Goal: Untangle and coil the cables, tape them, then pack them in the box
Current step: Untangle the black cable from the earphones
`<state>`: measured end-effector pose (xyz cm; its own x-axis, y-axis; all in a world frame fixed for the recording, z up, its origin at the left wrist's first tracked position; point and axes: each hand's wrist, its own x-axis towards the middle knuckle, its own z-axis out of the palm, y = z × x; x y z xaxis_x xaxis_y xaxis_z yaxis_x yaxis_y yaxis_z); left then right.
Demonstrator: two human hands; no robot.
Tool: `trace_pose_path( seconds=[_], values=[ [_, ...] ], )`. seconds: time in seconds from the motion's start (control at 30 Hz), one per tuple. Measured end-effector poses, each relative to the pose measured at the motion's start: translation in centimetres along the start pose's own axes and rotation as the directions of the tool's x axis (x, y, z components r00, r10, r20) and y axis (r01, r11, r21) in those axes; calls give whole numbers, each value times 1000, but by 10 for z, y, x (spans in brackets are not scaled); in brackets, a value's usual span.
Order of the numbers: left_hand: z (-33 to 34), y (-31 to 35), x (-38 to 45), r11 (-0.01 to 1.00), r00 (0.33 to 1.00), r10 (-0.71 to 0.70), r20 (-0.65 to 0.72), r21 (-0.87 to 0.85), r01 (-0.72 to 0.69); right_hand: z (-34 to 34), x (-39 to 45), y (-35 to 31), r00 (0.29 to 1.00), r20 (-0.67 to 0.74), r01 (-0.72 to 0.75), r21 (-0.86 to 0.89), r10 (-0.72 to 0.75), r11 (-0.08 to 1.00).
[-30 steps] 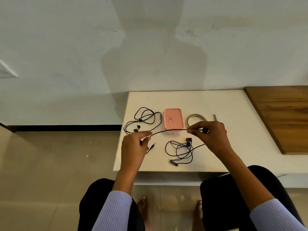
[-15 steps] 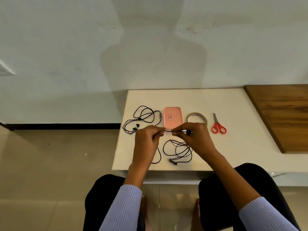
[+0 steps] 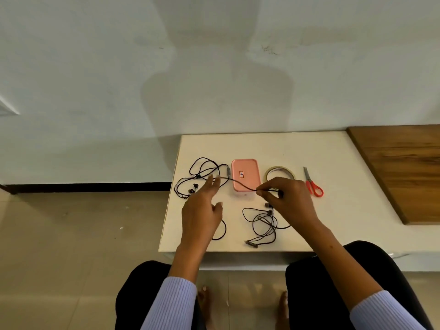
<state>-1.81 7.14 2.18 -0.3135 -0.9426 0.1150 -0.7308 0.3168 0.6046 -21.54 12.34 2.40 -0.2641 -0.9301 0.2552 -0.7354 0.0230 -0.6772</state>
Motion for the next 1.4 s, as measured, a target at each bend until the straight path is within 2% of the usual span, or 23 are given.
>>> trace_pose_path(
  seconds=[0.1,0.17,0.23,0.37,0.5,0.6,0.67,0.77,0.87,0.97,1.1,1.23,1.3,1.4],
  values=[
    [8,12,-2,992,991,126,45,14,-127,13,-1,-11,996,40,79,-59,-77,995],
    [15,16,-1,978,979,199,47,-78,-195,20,-2,-15,993,52,112,-61,-109,992],
    [17,18,1,964,977,212,5,-164,-208,22,-1,-16,993,43,107,-34,-106,994],
    [15,16,8,944,983,160,-92,-275,-179,20,6,-13,997,73,9,92,-16,996],
    [8,0,20,919,986,-19,-164,-392,-48,7,16,-1,994,65,-102,143,93,984],
    [3,-9,22,919,977,-108,-183,-394,28,-2,17,5,991,59,-129,177,120,976],
    [5,-12,21,951,976,-114,-186,-304,53,-1,15,7,993,44,-113,147,108,983],
    [12,-7,19,986,993,1,-122,-168,-21,8,13,7,997,14,-74,59,73,995],
    [24,9,14,939,983,185,-13,-292,-181,20,12,-1,998,41,38,-2,-38,999],
    [29,15,17,925,976,214,-47,-310,-218,27,13,-8,991,50,124,-23,-123,992],
    [20,11,25,927,980,160,-121,-321,-191,23,19,-4,997,59,39,106,-45,994],
    [11,-1,30,926,976,-57,-211,-376,-27,10,26,9,997,29,-72,145,68,987],
    [8,-6,30,912,971,-129,-199,-409,37,4,27,13,996,10,-85,136,84,987],
    [6,-7,25,935,985,-129,-117,-346,81,4,25,16,995,18,-98,80,97,992]
  ],
)
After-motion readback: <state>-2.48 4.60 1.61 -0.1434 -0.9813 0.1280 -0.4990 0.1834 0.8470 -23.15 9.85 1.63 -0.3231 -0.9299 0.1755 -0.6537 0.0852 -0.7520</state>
